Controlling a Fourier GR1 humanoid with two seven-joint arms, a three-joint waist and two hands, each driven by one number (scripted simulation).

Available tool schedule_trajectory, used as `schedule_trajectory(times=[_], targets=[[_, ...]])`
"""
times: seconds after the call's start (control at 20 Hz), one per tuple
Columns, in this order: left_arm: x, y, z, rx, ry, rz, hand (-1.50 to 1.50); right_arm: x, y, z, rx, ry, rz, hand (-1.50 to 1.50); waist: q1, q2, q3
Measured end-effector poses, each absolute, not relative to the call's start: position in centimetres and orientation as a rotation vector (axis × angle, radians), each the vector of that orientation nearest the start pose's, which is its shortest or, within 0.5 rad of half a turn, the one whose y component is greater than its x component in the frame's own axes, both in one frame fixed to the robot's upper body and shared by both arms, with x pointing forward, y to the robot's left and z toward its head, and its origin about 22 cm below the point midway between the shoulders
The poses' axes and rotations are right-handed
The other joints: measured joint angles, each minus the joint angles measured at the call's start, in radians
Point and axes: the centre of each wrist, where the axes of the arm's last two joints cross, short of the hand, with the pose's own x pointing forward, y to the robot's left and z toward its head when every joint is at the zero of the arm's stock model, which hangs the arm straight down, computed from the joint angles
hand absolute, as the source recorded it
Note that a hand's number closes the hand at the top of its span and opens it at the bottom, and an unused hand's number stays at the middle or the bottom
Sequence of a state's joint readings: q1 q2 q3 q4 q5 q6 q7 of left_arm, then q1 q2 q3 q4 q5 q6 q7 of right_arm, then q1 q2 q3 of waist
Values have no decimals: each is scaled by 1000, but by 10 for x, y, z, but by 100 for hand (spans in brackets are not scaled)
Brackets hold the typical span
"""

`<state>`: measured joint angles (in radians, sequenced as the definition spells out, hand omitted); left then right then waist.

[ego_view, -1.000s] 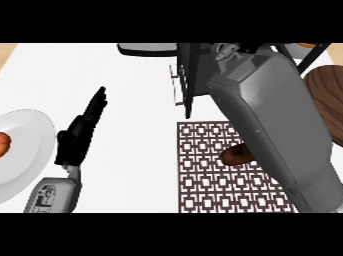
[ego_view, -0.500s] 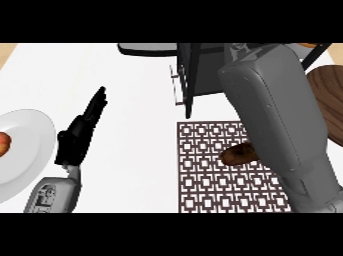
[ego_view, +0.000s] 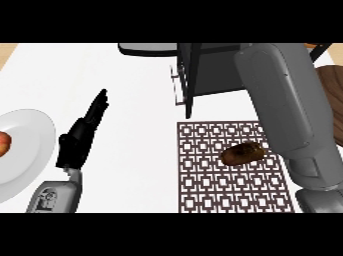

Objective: Pick the tomato from the placemat and place it in the tiered shelf

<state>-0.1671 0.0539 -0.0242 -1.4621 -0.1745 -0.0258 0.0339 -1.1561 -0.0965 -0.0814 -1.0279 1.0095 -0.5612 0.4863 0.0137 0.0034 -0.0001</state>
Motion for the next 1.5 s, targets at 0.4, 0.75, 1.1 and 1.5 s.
schedule_trajectory(times=[0.4,0.75,1.1,1.5], targets=[[283,224,21,106,-1577,-254,0,429,-133,238,-1377,-1670,55,-150,-11,-5,0],[277,224,13,106,-1576,-256,0,417,-143,238,-1278,-1689,-65,-150,-11,-5,0],[282,222,15,105,-1579,-257,0,409,-148,253,-1124,-1746,-103,-150,-10,-4,0],[277,225,17,102,-1578,-255,0,394,-164,299,-996,-1831,-331,-150,-12,-5,0]])
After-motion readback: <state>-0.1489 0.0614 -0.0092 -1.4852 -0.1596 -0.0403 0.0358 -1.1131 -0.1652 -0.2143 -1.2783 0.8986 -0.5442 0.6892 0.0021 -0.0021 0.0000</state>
